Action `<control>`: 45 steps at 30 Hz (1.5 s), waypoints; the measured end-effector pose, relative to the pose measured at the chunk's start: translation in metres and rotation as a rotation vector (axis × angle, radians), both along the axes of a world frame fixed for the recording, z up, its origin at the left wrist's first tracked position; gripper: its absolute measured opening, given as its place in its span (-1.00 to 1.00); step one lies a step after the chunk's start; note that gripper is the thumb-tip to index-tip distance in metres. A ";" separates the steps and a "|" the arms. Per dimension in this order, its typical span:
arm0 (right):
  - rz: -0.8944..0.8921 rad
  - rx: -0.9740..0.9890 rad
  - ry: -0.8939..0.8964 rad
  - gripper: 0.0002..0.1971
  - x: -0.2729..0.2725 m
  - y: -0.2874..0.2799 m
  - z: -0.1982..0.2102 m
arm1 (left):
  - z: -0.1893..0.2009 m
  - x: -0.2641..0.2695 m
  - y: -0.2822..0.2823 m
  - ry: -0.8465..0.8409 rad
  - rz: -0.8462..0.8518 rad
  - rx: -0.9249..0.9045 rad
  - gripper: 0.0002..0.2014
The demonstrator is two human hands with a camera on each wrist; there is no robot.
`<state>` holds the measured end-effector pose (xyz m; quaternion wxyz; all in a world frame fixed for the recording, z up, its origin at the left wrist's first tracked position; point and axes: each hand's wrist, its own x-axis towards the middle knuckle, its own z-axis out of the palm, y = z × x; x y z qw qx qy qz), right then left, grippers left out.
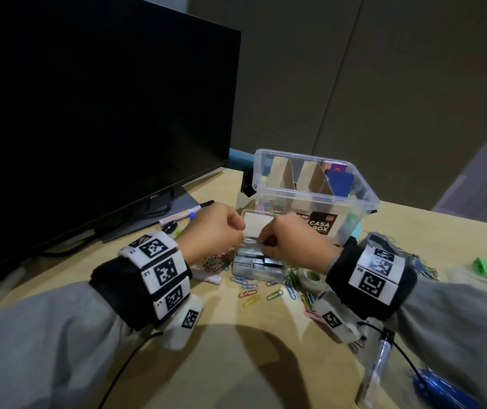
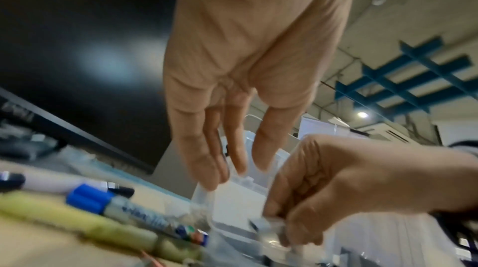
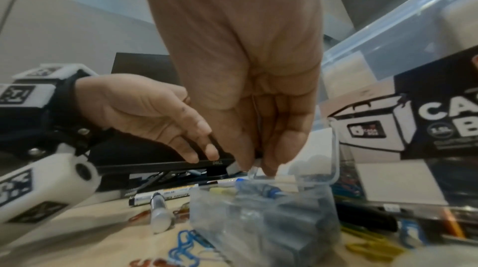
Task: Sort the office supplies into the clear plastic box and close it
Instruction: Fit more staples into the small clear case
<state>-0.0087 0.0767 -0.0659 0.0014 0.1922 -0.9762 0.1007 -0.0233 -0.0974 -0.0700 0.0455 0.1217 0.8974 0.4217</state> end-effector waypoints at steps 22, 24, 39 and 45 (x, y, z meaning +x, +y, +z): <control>-0.058 0.176 -0.033 -0.84 -0.005 -0.009 -0.006 | -0.011 0.014 -0.002 0.076 -0.477 -0.893 -0.50; -0.061 0.177 -0.019 -0.84 -0.006 -0.009 -0.007 | -0.011 0.014 -0.003 0.086 -0.486 -0.882 -0.52; -0.003 0.148 -0.083 -0.87 -0.006 -0.013 -0.011 | -0.012 0.009 -0.011 0.102 -0.493 -0.797 -0.67; -0.010 0.058 -0.109 -0.91 -0.006 -0.015 -0.015 | -0.011 0.009 -0.011 0.098 -0.501 -0.784 -0.60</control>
